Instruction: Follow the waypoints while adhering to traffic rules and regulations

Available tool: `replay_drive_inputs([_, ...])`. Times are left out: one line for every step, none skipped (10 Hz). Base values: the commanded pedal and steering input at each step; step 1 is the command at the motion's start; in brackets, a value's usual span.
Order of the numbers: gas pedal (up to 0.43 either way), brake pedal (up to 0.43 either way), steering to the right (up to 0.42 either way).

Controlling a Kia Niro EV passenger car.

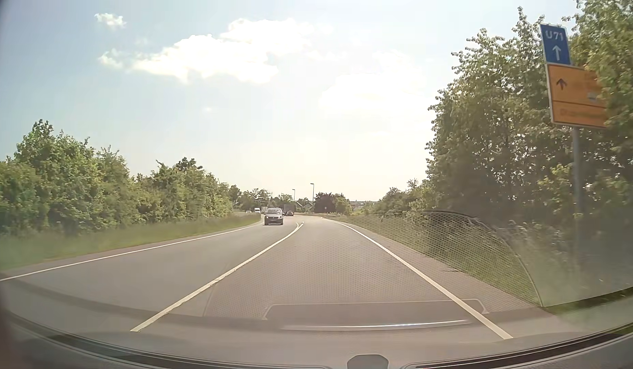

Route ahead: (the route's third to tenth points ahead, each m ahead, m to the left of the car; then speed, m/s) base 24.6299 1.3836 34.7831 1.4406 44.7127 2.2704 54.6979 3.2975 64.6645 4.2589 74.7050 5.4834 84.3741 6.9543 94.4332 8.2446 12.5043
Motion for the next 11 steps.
replay_drive_inputs([0.079,0.024,-0.003])
replay_drive_inputs([0.079,0.024,-0.003])
replay_drive_inputs([0.079,0.018,-0.003])
replay_drive_inputs([0.079,0.018,-0.003])
replay_drive_inputs([0.079,0.024,-0.003])
replay_drive_inputs([0.079,0.018,-0.004])
replay_drive_inputs([0.079,0.018,-0.003])
replay_drive_inputs([0.079,0.024,-0.003])
replay_drive_inputs([0.079,0.024,-0.004])
replay_drive_inputs([0.079,0.018,-0.004])
replay_drive_inputs([0.079,0.018,-0.004])
